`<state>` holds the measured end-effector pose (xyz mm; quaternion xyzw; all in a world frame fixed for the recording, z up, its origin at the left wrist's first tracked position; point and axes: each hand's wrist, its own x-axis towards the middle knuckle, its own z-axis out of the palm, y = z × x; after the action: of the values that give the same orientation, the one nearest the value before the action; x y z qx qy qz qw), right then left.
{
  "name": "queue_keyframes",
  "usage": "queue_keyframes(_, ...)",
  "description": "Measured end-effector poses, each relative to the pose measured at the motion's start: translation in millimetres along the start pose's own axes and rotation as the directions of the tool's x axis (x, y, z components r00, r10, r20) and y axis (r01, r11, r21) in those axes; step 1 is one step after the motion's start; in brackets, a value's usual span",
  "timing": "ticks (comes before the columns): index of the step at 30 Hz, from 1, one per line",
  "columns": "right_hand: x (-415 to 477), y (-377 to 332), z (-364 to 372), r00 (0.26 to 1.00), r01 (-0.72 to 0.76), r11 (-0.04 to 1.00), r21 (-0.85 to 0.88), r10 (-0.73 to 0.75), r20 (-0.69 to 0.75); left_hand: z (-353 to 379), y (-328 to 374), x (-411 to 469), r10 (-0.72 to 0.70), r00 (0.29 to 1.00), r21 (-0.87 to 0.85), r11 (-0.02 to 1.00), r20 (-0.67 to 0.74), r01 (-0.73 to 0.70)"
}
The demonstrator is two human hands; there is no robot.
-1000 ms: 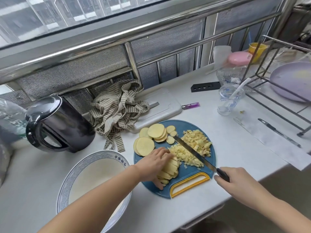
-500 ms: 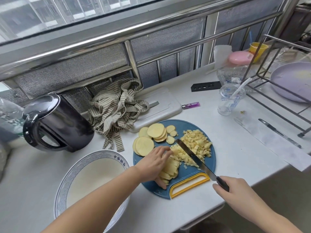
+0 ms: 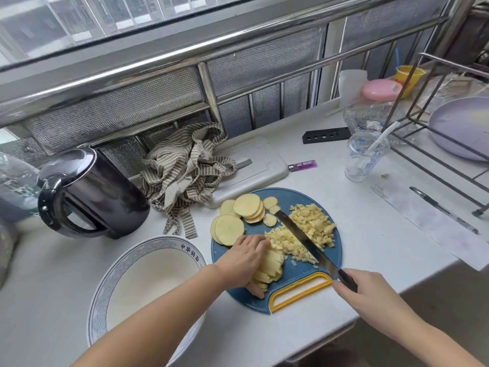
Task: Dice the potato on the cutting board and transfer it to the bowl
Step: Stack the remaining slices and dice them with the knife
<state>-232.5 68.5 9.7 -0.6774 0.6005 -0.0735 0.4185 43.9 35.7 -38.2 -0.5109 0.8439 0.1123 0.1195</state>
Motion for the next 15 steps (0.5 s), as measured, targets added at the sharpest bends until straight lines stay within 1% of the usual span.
queue_keyframes(8,10.5,-2.3,-0.5,0.999,0.028,1.0,-0.001,-0.028,0.026,-0.5,-0.9,-0.9,-0.04,0.999,-0.082,0.996,0.022,0.041)
queue_keyframes(12,17.0,0.0,-0.5,0.999,0.027,1.0,0.006,-0.027,0.031,0.5,-0.5,1.9,-0.04,0.999,-0.062,0.997,-0.021,0.039)
queue_keyframes(15,21.2,0.5,-1.5,0.999,0.029,0.999,0.013,-0.03,0.028,1.4,-0.5,-0.7,-0.042,0.999,-0.111,0.993,-0.031,0.038)
